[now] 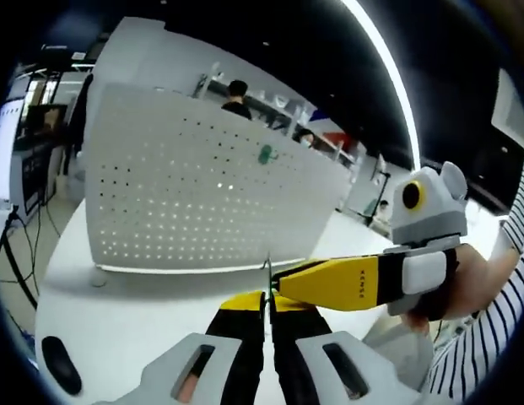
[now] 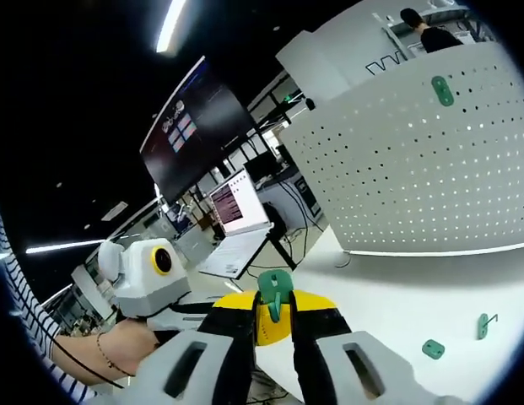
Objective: Insert the hook assembly into the mounting plate slot until the hook locks in place.
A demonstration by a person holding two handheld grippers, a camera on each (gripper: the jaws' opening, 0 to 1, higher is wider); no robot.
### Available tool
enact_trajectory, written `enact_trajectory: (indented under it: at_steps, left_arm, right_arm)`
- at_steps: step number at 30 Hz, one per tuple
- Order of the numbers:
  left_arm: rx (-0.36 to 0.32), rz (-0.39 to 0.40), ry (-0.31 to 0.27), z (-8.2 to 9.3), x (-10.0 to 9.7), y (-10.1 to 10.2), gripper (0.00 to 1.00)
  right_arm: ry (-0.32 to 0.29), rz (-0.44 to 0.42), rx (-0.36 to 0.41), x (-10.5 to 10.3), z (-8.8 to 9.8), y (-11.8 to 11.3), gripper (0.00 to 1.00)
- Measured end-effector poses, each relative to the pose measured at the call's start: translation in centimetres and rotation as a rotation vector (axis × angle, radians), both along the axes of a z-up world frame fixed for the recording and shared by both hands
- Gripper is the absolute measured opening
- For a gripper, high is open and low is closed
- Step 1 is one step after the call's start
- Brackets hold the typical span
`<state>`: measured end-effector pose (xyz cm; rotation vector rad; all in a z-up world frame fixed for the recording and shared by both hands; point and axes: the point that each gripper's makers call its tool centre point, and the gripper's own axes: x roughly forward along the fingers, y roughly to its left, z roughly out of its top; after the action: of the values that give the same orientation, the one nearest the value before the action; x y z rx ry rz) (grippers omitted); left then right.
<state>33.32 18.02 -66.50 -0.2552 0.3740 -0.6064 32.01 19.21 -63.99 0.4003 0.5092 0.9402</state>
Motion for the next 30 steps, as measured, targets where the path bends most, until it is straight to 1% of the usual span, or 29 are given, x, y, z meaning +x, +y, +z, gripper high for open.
enact_trajectory:
  at_steps: [2, 3, 5, 7, 8, 9, 10, 12, 13, 15, 18, 20, 21, 23, 25, 27, 29, 30]
  left_arm:
    - [0.019, -0.006, -0.001, -0.1, 0.0, -0.2, 0.01]
    - [0.022, -0.008, 0.0, -0.1, 0.0, -0.2, 0.01]
    - [0.032, -0.005, -0.004, -0.1, 0.1, -0.2, 0.01]
    - [0.043, -0.005, -0.005, -0.2, 0.1, -0.4, 0.01]
    - [0.051, -0.005, 0.004, -0.4, 0.1, -0.5, 0.01]
    - [0.062, -0.005, 0.015, -0.6, 0.1, -0.6, 0.01]
    - [0.085, -0.011, 0.023, -0.9, 0.0, -0.6, 0.01]
    - [0.088, -0.002, 0.024, -0.9, 0.0, -0.7, 0.02]
    - [0.095, -0.004, 0.027, -1.0, 0.0, -0.6, 0.02]
    - [0.101, -0.014, 0.04, -1.4, 0.0, -0.8, 0.02]
    - [0.118, -0.032, 0.044, -1.9, -0.1, -0.9, 0.03]
    - [0.119, -0.04, 0.041, -2.1, -0.2, -0.9, 0.05]
    - [0.111, -0.048, 0.041, -2.1, -0.3, -1.1, 0.07]
    - [0.096, -0.047, 0.048, -2.3, -0.4, -1.1, 0.18]
    - [0.044, -0.042, 0.071, -2.3, -0.5, -1.2, 0.29]
    - [0.026, -0.054, 0.065, -2.2, -0.6, -1.4, 0.32]
    - [0.038, -0.059, 0.063, -2.2, -0.7, -1.5, 0.37]
    - [0.054, -0.063, 0.063, -2.4, -0.7, -1.5, 0.43]
  right_arm:
    - [0.006, -0.004, -0.016, 0.1, -0.2, -0.1, 0.04]
    - [-0.005, -0.006, -0.015, 0.3, -0.2, -0.2, 0.04]
    - [0.033, -0.026, 0.025, 0.4, -0.2, -0.2, 0.03]
    - [0.04, -0.047, 0.03, 0.5, -0.5, -0.5, 0.02]
    - [0.042, -0.043, 0.028, 0.5, -0.6, -0.5, 0.02]
    - [0.061, -0.048, 0.023, 0.6, -1.0, -0.7, 0.01]
    - [0.067, -0.045, 0.018, 0.6, -1.2, -0.8, 0.01]
    - [0.072, -0.041, 0.037, 0.7, -1.2, -0.9, 0.0]
    - [0.089, -0.045, 0.048, 0.6, -1.3, -1.0, 0.0]
    - [0.085, -0.05, 0.032, 0.4, -1.6, -1.0, 0.0]
    - [0.065, -0.046, 0.009, 0.3, -1.9, -1.0, 0.0]
    - [0.067, -0.04, 0.007, 0.2, -2.1, -1.1, 0.0]
    - [0.068, -0.033, 0.005, 0.2, -2.1, -1.2, 0.0]
    - [0.067, -0.028, 0.004, 0.2, -2.1, -1.3, 0.0]
    - [0.056, -0.026, -0.007, 0.3, -2.1, -1.5, 0.0]
    - [0.053, -0.023, -0.013, 0.4, -2.1, -1.7, 0.0]
    - [0.046, -0.016, -0.015, 0.4, -2.0, -1.8, 0.0]
    - [0.034, -0.014, -0.021, 0.4, -1.8, -1.9, 0.0]
